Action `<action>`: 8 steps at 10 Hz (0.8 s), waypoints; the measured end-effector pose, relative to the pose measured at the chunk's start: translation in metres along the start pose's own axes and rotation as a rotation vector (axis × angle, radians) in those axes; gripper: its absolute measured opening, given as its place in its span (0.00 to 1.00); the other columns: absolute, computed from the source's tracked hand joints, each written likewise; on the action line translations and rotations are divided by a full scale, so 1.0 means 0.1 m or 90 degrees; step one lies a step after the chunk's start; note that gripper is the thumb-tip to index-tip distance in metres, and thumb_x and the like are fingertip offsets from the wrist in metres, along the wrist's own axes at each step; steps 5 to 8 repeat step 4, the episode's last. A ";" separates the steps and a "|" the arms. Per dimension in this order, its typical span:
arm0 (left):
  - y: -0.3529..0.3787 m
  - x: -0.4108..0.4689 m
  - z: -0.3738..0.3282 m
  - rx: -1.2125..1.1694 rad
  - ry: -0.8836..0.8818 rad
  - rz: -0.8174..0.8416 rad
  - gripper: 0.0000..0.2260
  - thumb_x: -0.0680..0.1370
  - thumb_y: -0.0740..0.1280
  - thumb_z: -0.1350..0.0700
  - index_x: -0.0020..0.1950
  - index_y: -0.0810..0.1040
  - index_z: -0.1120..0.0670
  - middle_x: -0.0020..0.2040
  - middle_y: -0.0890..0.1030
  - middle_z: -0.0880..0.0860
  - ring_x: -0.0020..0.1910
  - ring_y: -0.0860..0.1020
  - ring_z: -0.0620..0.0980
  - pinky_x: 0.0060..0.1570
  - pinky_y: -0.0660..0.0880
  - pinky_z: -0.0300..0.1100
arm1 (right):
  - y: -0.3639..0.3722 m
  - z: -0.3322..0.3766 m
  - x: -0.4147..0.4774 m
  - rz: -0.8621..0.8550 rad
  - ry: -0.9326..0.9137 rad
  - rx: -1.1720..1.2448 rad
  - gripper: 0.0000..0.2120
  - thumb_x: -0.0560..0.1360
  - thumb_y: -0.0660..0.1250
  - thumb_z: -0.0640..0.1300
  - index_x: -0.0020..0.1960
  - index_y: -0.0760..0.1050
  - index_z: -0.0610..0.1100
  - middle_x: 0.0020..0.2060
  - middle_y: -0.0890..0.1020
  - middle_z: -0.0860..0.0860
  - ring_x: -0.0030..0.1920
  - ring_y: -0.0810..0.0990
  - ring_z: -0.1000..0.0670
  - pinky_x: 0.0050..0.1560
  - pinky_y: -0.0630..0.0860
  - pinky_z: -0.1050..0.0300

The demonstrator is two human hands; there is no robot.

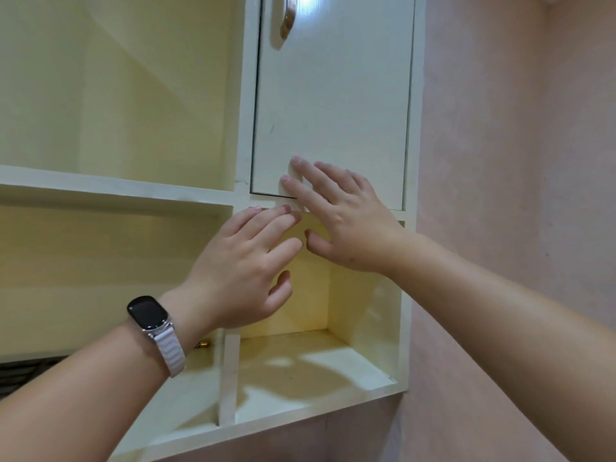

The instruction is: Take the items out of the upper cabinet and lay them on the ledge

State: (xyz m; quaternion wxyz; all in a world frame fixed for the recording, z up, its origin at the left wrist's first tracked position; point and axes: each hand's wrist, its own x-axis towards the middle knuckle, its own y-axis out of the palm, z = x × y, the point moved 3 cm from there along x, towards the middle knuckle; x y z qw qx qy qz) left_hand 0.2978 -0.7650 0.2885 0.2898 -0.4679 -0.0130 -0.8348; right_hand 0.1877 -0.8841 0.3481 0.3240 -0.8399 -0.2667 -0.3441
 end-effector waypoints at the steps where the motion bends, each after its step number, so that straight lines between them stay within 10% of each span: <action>1: -0.01 -0.02 -0.01 0.007 0.007 0.020 0.17 0.71 0.66 0.50 0.56 0.79 0.56 0.66 0.76 0.59 0.71 0.69 0.59 0.70 0.63 0.56 | 0.03 0.02 -0.21 0.016 0.037 0.020 0.34 0.72 0.62 0.53 0.77 0.61 0.48 0.77 0.62 0.46 0.73 0.64 0.40 0.67 0.67 0.41; 8: -0.24 -0.28 -0.21 -0.150 -0.046 -0.056 0.17 0.72 0.66 0.51 0.58 0.80 0.57 0.62 0.79 0.57 0.63 0.75 0.60 0.63 0.67 0.52 | -0.15 0.32 -0.80 0.088 0.125 0.051 0.29 0.73 0.60 0.56 0.71 0.69 0.45 0.68 0.73 0.44 0.67 0.71 0.40 0.61 0.71 0.42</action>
